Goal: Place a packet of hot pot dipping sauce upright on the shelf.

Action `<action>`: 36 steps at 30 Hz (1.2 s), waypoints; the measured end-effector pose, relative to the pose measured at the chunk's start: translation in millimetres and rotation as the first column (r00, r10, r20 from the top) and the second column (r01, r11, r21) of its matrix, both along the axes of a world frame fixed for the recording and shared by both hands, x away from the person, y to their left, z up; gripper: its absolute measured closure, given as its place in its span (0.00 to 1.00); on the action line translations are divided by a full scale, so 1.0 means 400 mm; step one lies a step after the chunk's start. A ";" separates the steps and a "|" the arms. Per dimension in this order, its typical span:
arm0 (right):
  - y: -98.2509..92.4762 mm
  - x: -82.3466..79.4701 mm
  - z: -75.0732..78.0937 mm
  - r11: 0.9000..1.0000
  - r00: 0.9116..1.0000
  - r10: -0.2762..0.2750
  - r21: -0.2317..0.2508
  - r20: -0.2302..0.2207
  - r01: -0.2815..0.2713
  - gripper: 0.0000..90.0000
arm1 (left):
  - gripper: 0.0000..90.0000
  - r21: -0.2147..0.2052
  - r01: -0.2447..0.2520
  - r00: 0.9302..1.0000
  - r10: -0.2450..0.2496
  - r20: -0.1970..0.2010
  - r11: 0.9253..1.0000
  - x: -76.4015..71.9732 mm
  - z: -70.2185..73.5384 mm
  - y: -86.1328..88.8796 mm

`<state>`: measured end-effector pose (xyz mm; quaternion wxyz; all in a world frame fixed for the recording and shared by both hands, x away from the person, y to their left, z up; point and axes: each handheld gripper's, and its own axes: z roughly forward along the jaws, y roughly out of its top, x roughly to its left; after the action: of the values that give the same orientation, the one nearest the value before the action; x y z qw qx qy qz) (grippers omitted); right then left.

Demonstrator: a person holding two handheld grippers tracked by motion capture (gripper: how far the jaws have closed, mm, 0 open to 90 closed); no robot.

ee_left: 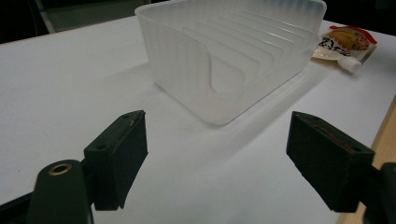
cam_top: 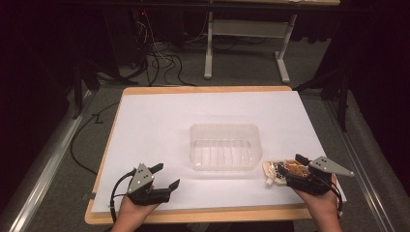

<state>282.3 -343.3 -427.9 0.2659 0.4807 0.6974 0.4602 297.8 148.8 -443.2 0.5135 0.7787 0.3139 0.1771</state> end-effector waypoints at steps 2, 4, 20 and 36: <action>-0.001 -0.002 -0.002 1.000 1.000 0.000 -0.013 0.000 0.000 0.22 | 0.23 0.003 0.006 1.000 -0.006 0.001 1.000 0.001 0.001 -0.003; 0.000 -0.005 -0.005 1.000 1.000 0.002 -0.018 -0.005 -0.002 0.23 | 0.23 -0.001 0.008 1.000 -0.008 0.002 1.000 0.004 0.002 -0.005; 0.015 -0.028 -0.035 0.998 0.997 0.032 -0.054 -0.076 -0.036 0.20 | 0.23 -0.006 0.050 0.999 -0.050 0.000 0.999 0.026 0.001 -0.042; 0.069 -0.017 -0.065 0.988 0.983 0.094 -0.109 -0.156 -0.111 0.16 | 0.23 -0.010 0.046 0.999 -0.046 0.004 0.999 0.025 0.004 -0.037</action>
<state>275.7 -315.6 -454.1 0.2162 0.4610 0.7652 0.3938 307.6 134.1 -441.5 0.5221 0.7827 0.2959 0.1653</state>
